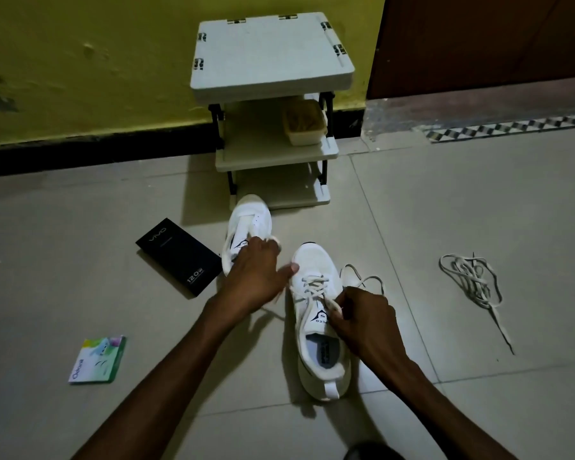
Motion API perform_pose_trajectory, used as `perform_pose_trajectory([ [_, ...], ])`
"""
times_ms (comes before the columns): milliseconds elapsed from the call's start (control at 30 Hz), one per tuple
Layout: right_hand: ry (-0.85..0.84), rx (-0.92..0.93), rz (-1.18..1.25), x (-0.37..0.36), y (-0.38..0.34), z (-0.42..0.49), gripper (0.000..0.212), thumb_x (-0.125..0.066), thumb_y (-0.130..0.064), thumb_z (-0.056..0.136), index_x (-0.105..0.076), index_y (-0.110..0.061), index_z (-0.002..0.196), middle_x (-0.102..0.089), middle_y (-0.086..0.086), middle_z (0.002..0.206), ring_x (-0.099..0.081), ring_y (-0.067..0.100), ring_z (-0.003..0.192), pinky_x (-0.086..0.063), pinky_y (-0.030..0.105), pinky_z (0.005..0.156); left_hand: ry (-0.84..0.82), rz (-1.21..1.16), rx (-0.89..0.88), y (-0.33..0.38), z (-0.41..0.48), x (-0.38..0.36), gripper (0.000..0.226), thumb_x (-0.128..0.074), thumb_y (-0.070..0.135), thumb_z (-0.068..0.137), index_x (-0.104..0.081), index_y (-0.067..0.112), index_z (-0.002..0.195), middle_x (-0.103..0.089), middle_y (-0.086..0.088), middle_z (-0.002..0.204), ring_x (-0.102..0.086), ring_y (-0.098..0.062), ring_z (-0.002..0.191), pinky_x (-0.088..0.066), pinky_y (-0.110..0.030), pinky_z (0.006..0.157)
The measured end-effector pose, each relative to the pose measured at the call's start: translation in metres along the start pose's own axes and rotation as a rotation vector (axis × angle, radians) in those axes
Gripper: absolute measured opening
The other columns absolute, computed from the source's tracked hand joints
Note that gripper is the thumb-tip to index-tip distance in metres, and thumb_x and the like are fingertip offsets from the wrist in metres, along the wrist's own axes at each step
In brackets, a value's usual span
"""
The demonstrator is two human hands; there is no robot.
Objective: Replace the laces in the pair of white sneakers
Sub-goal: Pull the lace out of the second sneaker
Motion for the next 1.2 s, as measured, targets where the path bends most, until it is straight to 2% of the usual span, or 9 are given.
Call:
perform_pose_trajectory([
  [133,-0.017,0.02,-0.112,-0.002,-0.007,0.002,0.024,-0.06,-0.05,0.087,-0.061,-0.027,0.085,-0.063,-0.007,0.072,-0.059,0.01,0.064,-0.03,0.015,0.049,0.226,0.155,-0.03,0.014,-0.032,-0.016,0.042,-0.057,0.044,0.094,-0.058,0.014,0.122,-0.018,-0.006,0.155,-0.026,-0.026,0.14,-0.035,-0.039,0.107],
  [267,0.002,0.058,-0.19,-0.005,-0.006,0.005,0.031,-0.054,-0.047,0.092,-0.058,-0.02,0.077,-0.059,-0.004,0.069,-0.057,0.015,0.063,-0.041,0.022,0.054,0.224,0.101,-0.036,0.018,-0.051,-0.045,0.05,-0.051,0.052,0.093,-0.049,0.017,0.129,-0.048,-0.005,0.133,-0.054,-0.023,0.117,-0.047,-0.035,0.092],
  [367,-0.012,0.109,-0.241,-0.008,-0.006,0.006,0.025,-0.055,-0.041,0.094,-0.055,-0.021,0.079,-0.062,-0.003,0.075,-0.049,0.01,0.063,-0.023,0.009,0.05,0.17,0.073,-0.027,0.019,-0.049,-0.07,0.063,-0.051,0.046,0.094,-0.028,0.018,0.146,-0.061,-0.005,0.125,-0.06,-0.024,0.112,-0.049,-0.036,0.091],
  [467,-0.001,0.12,-0.159,-0.007,0.002,0.004,0.029,-0.055,-0.04,0.092,-0.05,-0.021,0.069,-0.053,-0.009,0.06,-0.042,0.004,0.051,-0.025,0.011,0.045,0.265,-0.25,0.023,0.008,-0.042,-0.078,0.058,-0.059,0.028,0.093,-0.033,0.018,0.144,-0.063,-0.006,0.121,-0.063,-0.023,0.105,-0.051,-0.033,0.086],
  [600,0.0,-0.25,0.269,-0.004,0.032,0.01,0.033,-0.07,-0.032,0.083,-0.065,-0.013,0.057,-0.061,0.002,0.051,-0.05,0.005,0.045,-0.038,0.018,0.047,-0.01,-0.97,0.429,-0.025,-0.033,-0.077,0.049,-0.071,0.01,0.085,-0.046,0.014,0.127,-0.066,-0.009,0.098,-0.064,-0.016,0.077,-0.049,-0.024,0.056],
  [667,-0.046,-0.309,0.303,-0.004,0.034,0.01,0.025,-0.072,-0.027,0.081,-0.068,-0.015,0.06,-0.065,0.001,0.057,-0.055,0.009,0.051,-0.043,0.022,0.052,-0.016,-1.017,0.42,-0.028,-0.033,-0.079,0.051,-0.075,0.009,0.082,-0.046,0.013,0.123,-0.066,-0.007,0.086,-0.064,-0.016,0.073,-0.049,-0.024,0.054],
  [767,0.021,-0.083,0.117,0.002,0.018,0.007,0.006,-0.071,-0.029,0.079,-0.066,-0.027,0.078,-0.066,-0.012,0.076,-0.062,0.009,0.068,-0.049,0.026,0.062,0.136,-0.81,0.278,-0.016,-0.036,-0.075,0.055,-0.079,0.01,0.075,-0.044,0.019,0.116,-0.066,0.001,0.077,-0.063,-0.009,0.069,-0.047,-0.019,0.061],
  [867,0.049,0.167,-0.159,0.004,-0.003,0.012,0.029,-0.076,-0.027,0.073,-0.067,-0.027,0.101,-0.059,-0.006,0.099,-0.058,0.016,0.088,-0.046,0.027,0.066,0.215,-0.606,0.16,-0.002,-0.038,-0.071,0.056,-0.079,0.017,0.073,-0.042,0.031,0.112,-0.07,0.008,0.076,-0.065,0.0,0.069,-0.049,-0.016,0.064],
  [1200,-0.004,0.58,-0.643,-0.014,-0.032,0.043,0.023,-0.079,-0.021,0.05,-0.057,-0.016,0.048,-0.048,0.002,0.053,-0.049,0.028,0.058,-0.026,0.029,0.053,0.201,-0.498,0.085,0.003,-0.04,-0.062,0.052,-0.075,0.021,0.077,-0.042,0.029,0.116,-0.066,0.004,0.078,-0.064,-0.009,0.075,-0.052,-0.029,0.07],
])
Point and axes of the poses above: each hand's wrist, its own z-axis towards the middle knuckle, its own x-axis out of the back of the hand, y = z × x, the point moved 1 cm from there along z, towards the middle knuckle
